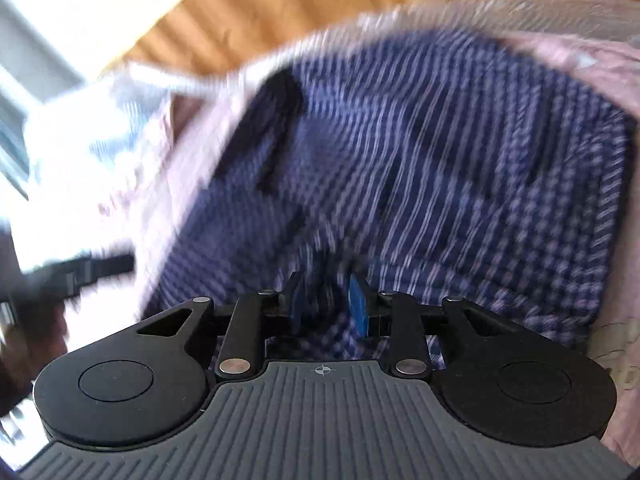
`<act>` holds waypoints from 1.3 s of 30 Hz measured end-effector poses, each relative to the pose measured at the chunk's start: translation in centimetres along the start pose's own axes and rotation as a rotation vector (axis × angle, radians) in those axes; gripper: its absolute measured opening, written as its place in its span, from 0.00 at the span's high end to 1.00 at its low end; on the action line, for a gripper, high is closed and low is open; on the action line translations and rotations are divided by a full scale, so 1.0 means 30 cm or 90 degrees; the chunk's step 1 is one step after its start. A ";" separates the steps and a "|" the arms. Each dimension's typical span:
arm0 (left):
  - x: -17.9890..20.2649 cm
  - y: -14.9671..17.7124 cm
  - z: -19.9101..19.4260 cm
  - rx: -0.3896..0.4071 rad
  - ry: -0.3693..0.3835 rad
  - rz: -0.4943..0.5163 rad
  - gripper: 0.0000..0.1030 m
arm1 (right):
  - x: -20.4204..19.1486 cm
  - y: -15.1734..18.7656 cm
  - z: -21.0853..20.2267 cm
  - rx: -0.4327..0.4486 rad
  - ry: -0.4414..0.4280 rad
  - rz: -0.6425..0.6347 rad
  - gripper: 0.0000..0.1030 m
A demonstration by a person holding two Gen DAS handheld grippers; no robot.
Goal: Fold clothes
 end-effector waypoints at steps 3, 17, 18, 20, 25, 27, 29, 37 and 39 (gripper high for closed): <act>-0.013 -0.021 0.075 -0.038 -0.018 0.014 0.54 | -0.022 -0.004 0.074 -0.020 0.048 -0.006 0.83; 0.010 0.023 0.127 -0.008 0.058 -0.013 0.49 | -0.325 -0.450 0.112 0.059 0.015 -0.045 0.35; 0.015 0.033 0.131 -0.005 0.059 -0.015 0.48 | -0.358 -0.482 0.147 0.056 0.023 -0.060 0.35; 0.017 0.047 0.137 0.003 0.063 -0.023 0.47 | -0.411 -0.531 0.219 0.050 0.042 -0.088 0.35; -0.016 0.059 0.110 0.043 0.111 -0.070 0.48 | -0.545 -0.656 0.399 0.033 0.092 -0.159 0.83; -0.019 0.064 0.085 0.065 0.134 -0.073 0.50 | -0.562 -0.686 0.443 0.033 0.105 -0.171 1.00; -0.020 0.067 0.045 0.103 0.162 -0.078 0.50 | -0.497 -0.672 0.426 0.046 0.106 -0.146 1.00; -0.172 0.109 0.121 0.093 0.078 -0.174 0.50 | -0.281 -0.587 0.450 0.047 0.112 -0.103 1.00; -0.196 0.108 0.144 0.099 0.081 -0.163 0.49 | -0.285 -0.587 0.447 0.053 0.108 -0.115 1.00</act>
Point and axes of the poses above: each gripper's, at about its wrist camera, not at the fingertips, and z roughly the way its jaws point, x to its right, y to its underside, the point moved 3 cm from there along z, roughly the way its jaws point, and after that the axes turned 15 degrees about y, right-handed, at the moved point
